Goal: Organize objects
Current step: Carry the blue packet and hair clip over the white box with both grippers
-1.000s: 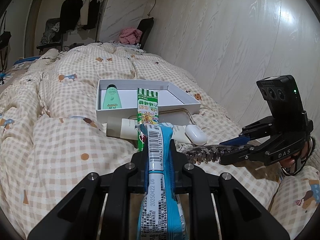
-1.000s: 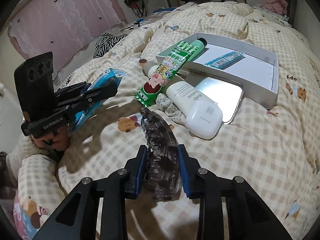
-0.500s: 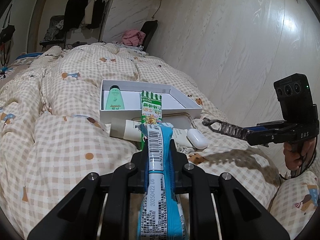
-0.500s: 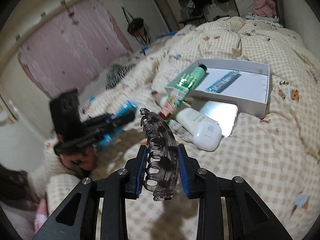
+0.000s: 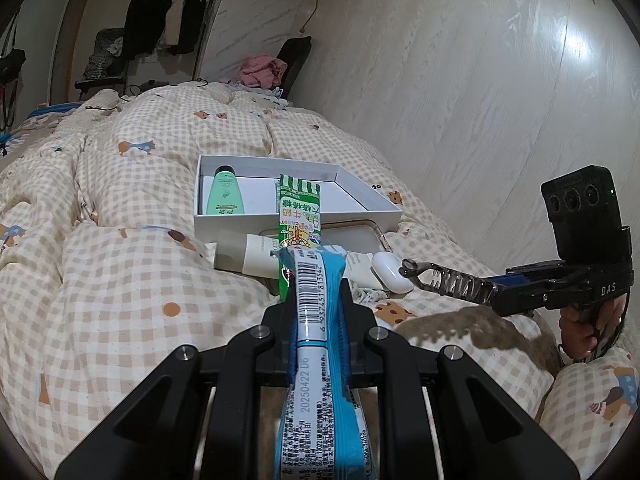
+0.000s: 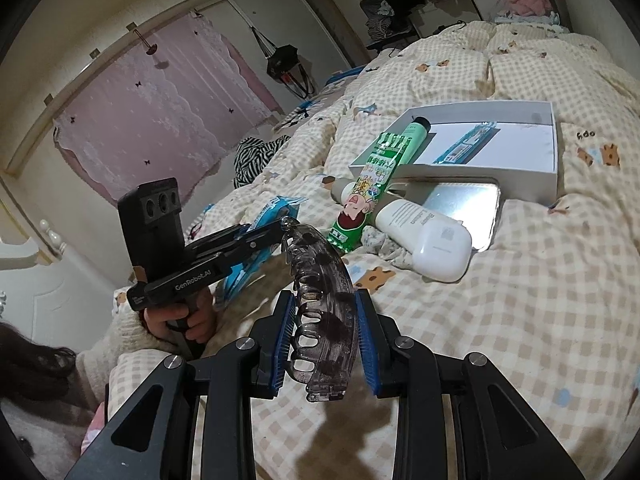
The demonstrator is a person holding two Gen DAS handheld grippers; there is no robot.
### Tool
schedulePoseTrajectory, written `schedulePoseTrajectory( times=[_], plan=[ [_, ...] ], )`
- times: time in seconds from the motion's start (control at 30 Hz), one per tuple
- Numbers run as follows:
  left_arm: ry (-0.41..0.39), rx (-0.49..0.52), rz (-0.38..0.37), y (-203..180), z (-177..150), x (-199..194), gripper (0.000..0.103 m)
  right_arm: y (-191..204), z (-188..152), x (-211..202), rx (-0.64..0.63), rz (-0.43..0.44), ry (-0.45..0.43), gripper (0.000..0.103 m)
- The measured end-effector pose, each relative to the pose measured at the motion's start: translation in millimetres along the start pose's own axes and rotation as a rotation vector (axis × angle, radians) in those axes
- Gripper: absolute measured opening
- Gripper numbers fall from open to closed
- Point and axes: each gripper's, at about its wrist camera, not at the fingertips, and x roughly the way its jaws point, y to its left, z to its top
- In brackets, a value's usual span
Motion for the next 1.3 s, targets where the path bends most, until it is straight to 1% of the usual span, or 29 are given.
schedulePoseTrajectory(
  times=[0.13,0.2,0.37,0.53,0.7,0.83,0.87,0.9,0.97,1.0,1.03,1.1,1.17,1.23,1.3],
  plan=[
    [0.003,-0.005,-0.001,1,-1,1,0.017,-5,-4,-1,0.029,0.02,-0.011,0.029],
    [0.015,-0.011,-0.016,3,-2,3,0.017,-7,-5,-3,0.043,0.028,-0.019,0.029],
    [0.024,-0.007,-0.001,1,-2,4,0.017,-17,-8,-6,0.093,0.063,-0.033,0.029],
    [0.017,-0.026,-0.036,5,4,-1,0.017,-26,-4,-14,0.128,0.104,-0.056,0.029],
    [-0.013,0.003,-0.053,5,33,-10,0.017,-39,19,-21,0.158,0.137,-0.078,0.029],
    [0.004,0.015,-0.073,10,66,-5,0.017,-52,51,-24,0.214,0.15,-0.107,0.029],
    [0.005,0.02,-0.066,11,72,-2,0.017,-55,58,-25,0.224,0.153,-0.122,0.029],
    [0.004,0.034,-0.044,12,84,2,0.017,-57,66,-25,0.229,0.154,-0.139,0.029],
    [-0.002,0.064,0.002,13,97,9,0.017,-61,84,-25,0.228,0.102,-0.184,0.029],
    [-0.016,0.079,0.035,14,106,14,0.017,-64,92,-24,0.228,0.062,-0.215,0.029],
    [-0.032,0.082,0.062,15,114,19,0.017,-67,97,-24,0.23,0.04,-0.248,0.029],
    [-0.078,0.058,0.092,19,129,31,0.017,-75,105,-20,0.244,-0.009,-0.307,0.029],
    [-0.127,0.028,0.119,23,136,41,0.017,-85,114,-12,0.246,-0.083,-0.364,0.029],
    [-0.163,-0.02,0.161,29,138,57,0.017,-96,118,0,0.25,-0.156,-0.407,0.029],
    [-0.179,-0.043,0.199,33,133,75,0.017,-107,119,12,0.255,-0.215,-0.446,0.029]
  ],
)
